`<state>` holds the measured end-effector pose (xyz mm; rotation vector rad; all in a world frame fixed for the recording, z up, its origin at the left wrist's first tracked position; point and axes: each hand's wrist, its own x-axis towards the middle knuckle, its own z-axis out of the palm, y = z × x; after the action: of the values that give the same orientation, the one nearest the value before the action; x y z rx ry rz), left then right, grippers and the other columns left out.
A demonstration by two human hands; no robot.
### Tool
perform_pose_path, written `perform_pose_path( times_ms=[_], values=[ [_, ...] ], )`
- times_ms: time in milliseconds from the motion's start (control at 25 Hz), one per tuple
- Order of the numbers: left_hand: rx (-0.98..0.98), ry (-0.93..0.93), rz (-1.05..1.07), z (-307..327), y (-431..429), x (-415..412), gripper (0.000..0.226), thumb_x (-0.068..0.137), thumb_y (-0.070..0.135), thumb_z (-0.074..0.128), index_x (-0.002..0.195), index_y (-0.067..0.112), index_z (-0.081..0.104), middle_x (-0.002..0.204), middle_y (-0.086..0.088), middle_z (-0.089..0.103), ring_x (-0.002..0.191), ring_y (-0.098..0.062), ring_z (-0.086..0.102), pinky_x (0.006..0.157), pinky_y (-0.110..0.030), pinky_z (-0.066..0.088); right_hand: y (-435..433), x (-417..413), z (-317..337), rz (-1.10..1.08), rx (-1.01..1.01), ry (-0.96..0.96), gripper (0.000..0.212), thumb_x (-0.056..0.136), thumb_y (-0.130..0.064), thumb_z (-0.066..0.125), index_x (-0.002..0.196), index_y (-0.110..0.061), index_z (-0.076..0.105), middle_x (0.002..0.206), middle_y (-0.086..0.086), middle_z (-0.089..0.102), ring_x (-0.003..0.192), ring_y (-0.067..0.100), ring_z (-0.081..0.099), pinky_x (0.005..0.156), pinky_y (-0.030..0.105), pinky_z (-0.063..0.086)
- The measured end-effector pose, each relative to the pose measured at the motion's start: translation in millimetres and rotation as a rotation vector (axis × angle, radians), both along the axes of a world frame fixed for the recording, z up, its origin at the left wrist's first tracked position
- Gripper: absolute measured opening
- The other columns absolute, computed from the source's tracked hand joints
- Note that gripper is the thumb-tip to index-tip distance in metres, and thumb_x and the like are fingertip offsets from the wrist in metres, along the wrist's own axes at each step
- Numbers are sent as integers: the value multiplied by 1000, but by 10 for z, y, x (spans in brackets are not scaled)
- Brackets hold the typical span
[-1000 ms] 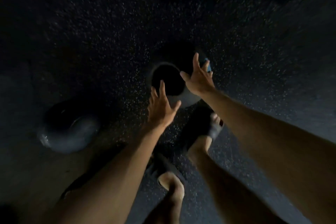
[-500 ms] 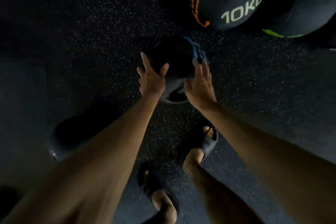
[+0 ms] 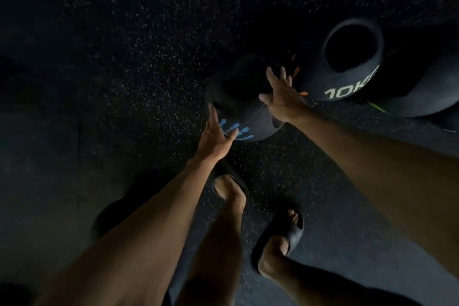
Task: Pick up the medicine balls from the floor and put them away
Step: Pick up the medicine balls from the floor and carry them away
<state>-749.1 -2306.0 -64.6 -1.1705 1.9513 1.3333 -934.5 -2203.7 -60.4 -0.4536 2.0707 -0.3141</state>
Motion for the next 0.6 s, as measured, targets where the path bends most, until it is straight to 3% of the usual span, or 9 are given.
perform_pose_path(
  times_ms=[160,320,400,480,600],
  values=[
    [100,-69,64,7,-219,-450,111,92,45,65,156,20,-22,165,-22,-6,153,-36,12,120,-35,20,-342,-241,-25,2,-34,49,78,103,-37,49,159,-30,-4,168,7,-10,153,36,-8,121,53,17],
    [-63,60,57,-105,-791,-915,101,93,51,60,160,19,-8,167,-16,-3,154,-32,7,125,-44,16,-1052,-680,-212,-130,-17,87,70,104,-44,41,160,-25,4,168,5,5,154,35,0,122,50,17],
    [-171,130,30,-102,-945,-1158,99,93,53,59,160,15,-3,167,-16,-2,155,-31,2,125,-49,9,-1455,-918,-265,-195,-5,114,67,103,-48,41,159,-23,14,164,9,22,151,34,16,119,49,23],
    [-245,165,0,-109,-966,-1329,105,88,61,60,161,18,-2,166,-20,-5,154,-37,-4,124,-51,3,-1628,-1055,-194,-194,-38,218,56,102,-44,44,152,-20,32,151,11,43,140,32,38,112,48,33],
    [-308,193,56,-157,-1101,-1488,114,80,77,51,160,16,-2,166,-22,1,153,-41,1,124,-56,13,-1313,-917,-49,-18,-219,482,45,101,-35,47,143,-18,44,146,12,46,134,30,42,110,48,37]
  ],
)
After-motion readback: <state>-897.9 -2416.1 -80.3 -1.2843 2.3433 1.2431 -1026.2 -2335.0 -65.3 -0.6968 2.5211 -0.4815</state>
